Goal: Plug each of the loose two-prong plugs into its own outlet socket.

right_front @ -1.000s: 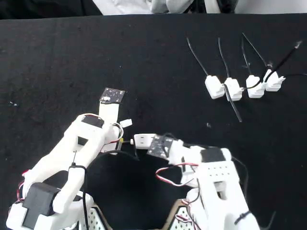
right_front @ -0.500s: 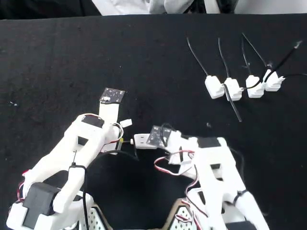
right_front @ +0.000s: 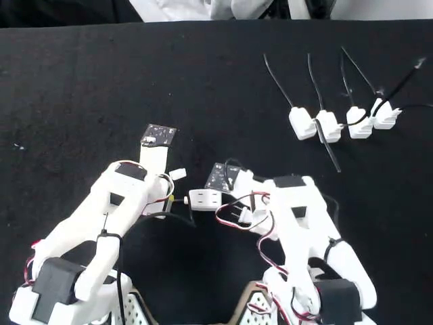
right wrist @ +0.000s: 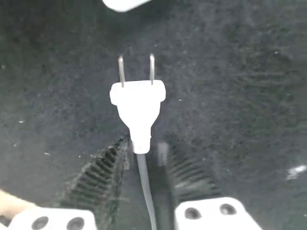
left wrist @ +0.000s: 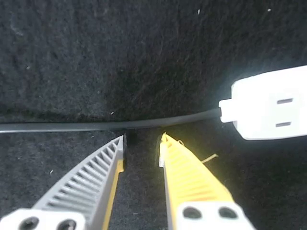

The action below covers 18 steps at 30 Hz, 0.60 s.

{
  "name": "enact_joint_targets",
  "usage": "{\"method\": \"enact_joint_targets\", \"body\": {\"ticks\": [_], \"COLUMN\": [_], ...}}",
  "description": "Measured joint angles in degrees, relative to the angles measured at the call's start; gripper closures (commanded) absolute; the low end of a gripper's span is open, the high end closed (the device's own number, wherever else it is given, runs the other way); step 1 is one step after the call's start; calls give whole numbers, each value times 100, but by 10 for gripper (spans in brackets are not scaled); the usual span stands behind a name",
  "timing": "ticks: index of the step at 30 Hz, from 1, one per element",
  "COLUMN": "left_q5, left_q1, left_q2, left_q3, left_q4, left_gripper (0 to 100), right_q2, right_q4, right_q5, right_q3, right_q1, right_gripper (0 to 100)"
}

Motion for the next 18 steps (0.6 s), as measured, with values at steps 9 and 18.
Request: {"method": "enact_joint_targets", "body": {"ticks": [9, 18], "left_q5": [0, -9], "left_q1": [0, -35], "left_q2": [0, -440], "left_q3": [0, -211], "left_q4": [0, 642], "left_gripper": [866, 866], "right_q2": [-1380, -3103], "right_q4": [826, 1257], "right_q5": [-88, -853], "right_q3": [132, -264], "right_q1": [-18, -229], "right_gripper": [988, 988]}}
